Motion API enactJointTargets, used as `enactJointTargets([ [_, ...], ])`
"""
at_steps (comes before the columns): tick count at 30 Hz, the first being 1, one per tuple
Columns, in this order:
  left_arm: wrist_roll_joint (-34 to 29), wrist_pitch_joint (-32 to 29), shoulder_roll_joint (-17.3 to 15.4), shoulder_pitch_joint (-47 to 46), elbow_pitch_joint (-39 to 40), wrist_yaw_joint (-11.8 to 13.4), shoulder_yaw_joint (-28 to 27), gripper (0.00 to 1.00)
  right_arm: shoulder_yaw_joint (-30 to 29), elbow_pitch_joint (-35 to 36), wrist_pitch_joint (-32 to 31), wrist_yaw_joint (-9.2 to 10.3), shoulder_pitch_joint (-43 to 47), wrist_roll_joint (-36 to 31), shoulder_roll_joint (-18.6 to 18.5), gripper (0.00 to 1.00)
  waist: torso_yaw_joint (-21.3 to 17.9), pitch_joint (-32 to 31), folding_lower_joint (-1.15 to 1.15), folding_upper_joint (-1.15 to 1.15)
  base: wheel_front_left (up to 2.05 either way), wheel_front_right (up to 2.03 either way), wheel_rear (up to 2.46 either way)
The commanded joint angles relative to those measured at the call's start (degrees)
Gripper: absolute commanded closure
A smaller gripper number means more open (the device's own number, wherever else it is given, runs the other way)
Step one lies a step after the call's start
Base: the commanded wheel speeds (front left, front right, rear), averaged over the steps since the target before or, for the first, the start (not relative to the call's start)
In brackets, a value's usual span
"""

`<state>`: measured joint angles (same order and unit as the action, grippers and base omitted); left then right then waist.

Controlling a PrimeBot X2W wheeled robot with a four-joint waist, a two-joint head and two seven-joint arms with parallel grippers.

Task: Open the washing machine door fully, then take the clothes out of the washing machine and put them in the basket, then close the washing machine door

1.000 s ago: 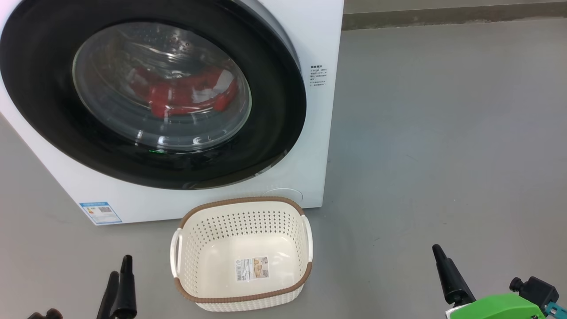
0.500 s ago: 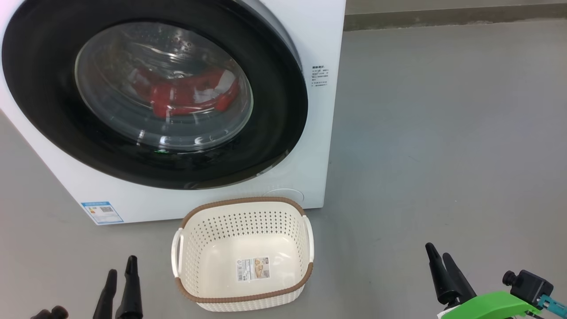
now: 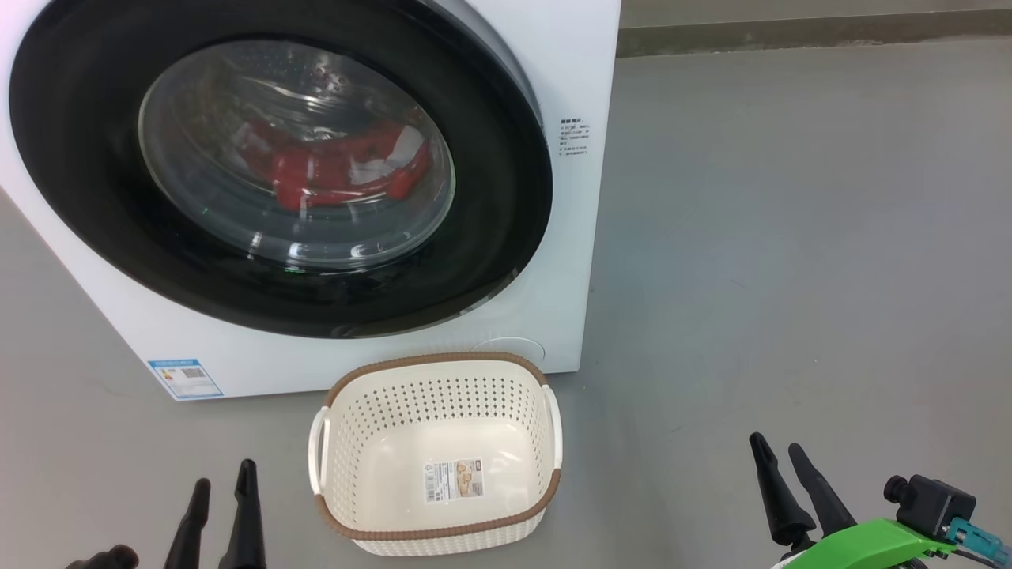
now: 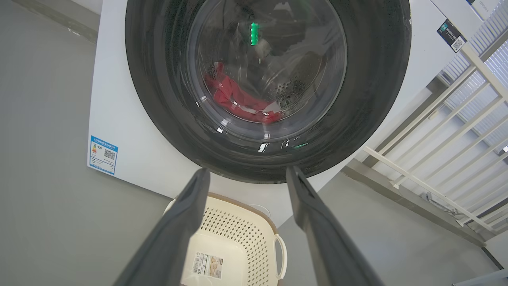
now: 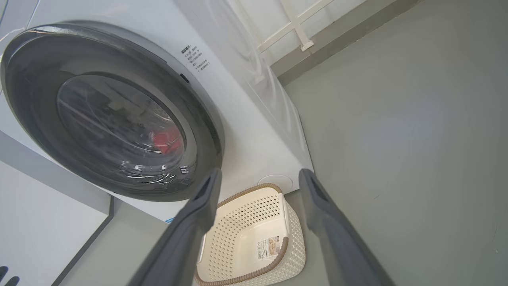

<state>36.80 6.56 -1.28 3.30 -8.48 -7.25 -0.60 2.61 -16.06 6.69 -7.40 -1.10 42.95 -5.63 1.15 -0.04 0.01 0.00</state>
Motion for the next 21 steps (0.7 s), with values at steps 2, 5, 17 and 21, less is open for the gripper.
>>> enactJointTargets([
  [2, -3.27, 1.09, -1.1, -0.84, 2.08, 0.06, -0.86, 0.0, 0.8, 1.79, 1.08, -0.06, -0.36, -3.0, -0.7, 0.0, 0.07, 0.03, 0.0, 0.0, 0.0, 0.0, 0.0],
  [5, -6.05, 1.76, -1.14, -0.61, 2.36, 0.03, -0.75, 0.0, 0.8, 1.96, 1.74, -0.06, -0.08, -5.51, -0.73, 0.0, 0.07, 0.06, 0.0, 0.0, 0.0, 0.0, 0.0],
  [17, -13.68, 3.64, -1.27, -0.03, 3.1, -0.04, -0.45, 0.0, 0.74, 2.85, 3.59, -0.07, 0.45, -13.29, -0.65, 0.0, -0.13, 0.1, 0.0, 0.0, 0.0, 0.0, 0.0],
  [21, -16.4, 4.32, -1.32, 0.2, 3.13, -0.08, -0.28, 0.0, 1.12, 3.01, 4.26, -0.07, 0.58, -15.81, -0.66, 0.0, -0.15, 0.08, 0.0, 0.0, 0.0, 0.0, 0.0],
])
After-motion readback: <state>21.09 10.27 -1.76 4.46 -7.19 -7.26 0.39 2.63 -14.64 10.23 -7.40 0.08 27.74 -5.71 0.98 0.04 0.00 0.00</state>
